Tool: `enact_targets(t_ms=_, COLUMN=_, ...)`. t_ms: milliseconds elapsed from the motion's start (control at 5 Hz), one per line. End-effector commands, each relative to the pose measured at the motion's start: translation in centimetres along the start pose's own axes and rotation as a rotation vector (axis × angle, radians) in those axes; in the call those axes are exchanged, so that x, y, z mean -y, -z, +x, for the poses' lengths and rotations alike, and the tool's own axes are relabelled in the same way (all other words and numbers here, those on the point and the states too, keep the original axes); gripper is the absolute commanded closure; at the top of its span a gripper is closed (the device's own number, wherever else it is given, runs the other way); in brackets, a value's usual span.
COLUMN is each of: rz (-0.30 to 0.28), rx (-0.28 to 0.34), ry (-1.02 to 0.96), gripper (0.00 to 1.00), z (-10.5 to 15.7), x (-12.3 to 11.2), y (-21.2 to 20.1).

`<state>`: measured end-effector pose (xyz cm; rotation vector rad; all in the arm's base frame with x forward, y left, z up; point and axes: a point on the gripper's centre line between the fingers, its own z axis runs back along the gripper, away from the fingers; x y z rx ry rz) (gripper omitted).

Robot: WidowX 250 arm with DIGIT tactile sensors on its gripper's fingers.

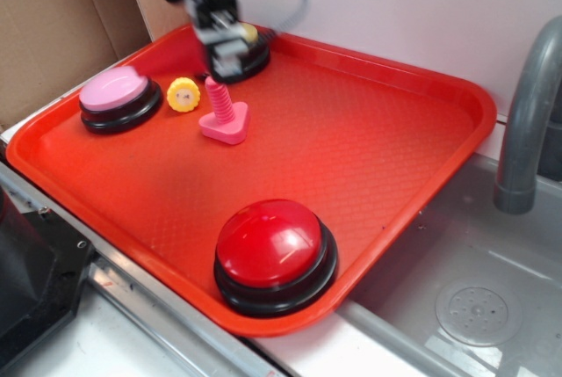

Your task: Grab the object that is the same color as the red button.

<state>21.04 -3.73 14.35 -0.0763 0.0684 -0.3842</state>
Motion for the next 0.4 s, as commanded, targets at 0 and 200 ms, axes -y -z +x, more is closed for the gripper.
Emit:
enact_targets(t_ms=0, rz=0.034, rx=0.033, ry=-0.159, gripper=1.0, z=-3.59, x=0.03, y=-2.16)
enact_targets(t_ms=200, rz=0.055, rx=-0.005, ry=-0.147, gripper=1.0, z=-3.35, x=-0.09, y=-2.33)
